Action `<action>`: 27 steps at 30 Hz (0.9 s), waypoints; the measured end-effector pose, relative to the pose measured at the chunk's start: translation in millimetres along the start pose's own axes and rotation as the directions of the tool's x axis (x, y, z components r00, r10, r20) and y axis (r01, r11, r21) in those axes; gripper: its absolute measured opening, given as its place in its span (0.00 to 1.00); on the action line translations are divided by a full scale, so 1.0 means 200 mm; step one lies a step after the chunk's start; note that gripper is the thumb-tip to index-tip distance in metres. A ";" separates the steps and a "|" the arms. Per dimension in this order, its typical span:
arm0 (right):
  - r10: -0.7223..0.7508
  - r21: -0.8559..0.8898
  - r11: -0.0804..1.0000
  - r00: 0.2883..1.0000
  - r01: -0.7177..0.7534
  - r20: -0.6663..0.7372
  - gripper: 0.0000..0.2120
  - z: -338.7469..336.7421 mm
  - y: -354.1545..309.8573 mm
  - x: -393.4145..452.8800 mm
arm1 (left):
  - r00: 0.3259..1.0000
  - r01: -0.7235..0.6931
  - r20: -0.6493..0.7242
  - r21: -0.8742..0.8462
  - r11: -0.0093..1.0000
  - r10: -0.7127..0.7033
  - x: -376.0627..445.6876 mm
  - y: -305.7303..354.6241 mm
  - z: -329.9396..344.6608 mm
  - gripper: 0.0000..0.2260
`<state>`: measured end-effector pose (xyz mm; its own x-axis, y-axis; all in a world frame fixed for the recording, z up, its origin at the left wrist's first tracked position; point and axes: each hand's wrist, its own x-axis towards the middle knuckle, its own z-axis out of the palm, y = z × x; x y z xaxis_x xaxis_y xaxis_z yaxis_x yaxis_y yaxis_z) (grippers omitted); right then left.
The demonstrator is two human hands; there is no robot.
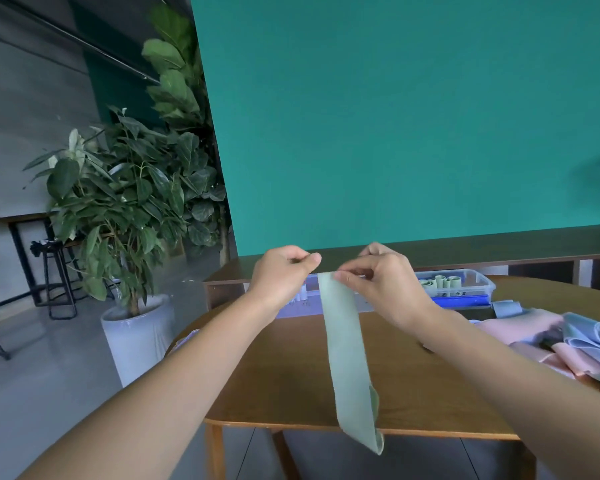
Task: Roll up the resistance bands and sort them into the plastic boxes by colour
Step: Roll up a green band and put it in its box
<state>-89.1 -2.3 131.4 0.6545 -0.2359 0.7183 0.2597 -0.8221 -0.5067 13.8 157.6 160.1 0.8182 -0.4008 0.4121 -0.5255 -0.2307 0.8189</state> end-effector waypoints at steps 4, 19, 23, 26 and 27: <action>0.189 0.059 0.980 0.982 -0.188 -0.020 0.06 -0.05 -0.05 0.04 | 0.999 -0.033 0.018 -0.132 0.991 0.036 -0.05 0.07 0.01 0.11; 0.287 0.569 0.742 0.935 -0.354 0.208 0.11 -0.19 -0.11 0.04 | 0.994 -0.010 0.097 -0.417 0.909 0.055 -0.10 0.16 0.09 0.10; 0.256 0.370 0.896 0.966 -0.246 0.022 0.10 -0.21 -0.07 0.04 | 0.987 -0.019 0.137 -0.404 0.915 0.081 -0.11 0.18 0.05 0.09; 0.248 0.497 0.822 0.960 -0.278 0.127 0.09 -0.23 -0.06 0.04 | 0.978 -0.038 0.175 -0.380 0.924 0.112 -0.12 0.19 0.03 0.09; 0.238 0.532 0.801 0.961 -0.276 0.140 0.07 -0.23 -0.05 0.04 | 0.976 -0.040 0.184 -0.373 0.927 0.116 -0.12 0.18 0.03 0.09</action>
<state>-119.2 -18.8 164.2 0.7906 -0.3496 0.5028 0.4049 -0.3175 -0.8575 -26.7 154.1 177.4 0.6946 -0.5813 0.4239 -0.4331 0.1326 0.8916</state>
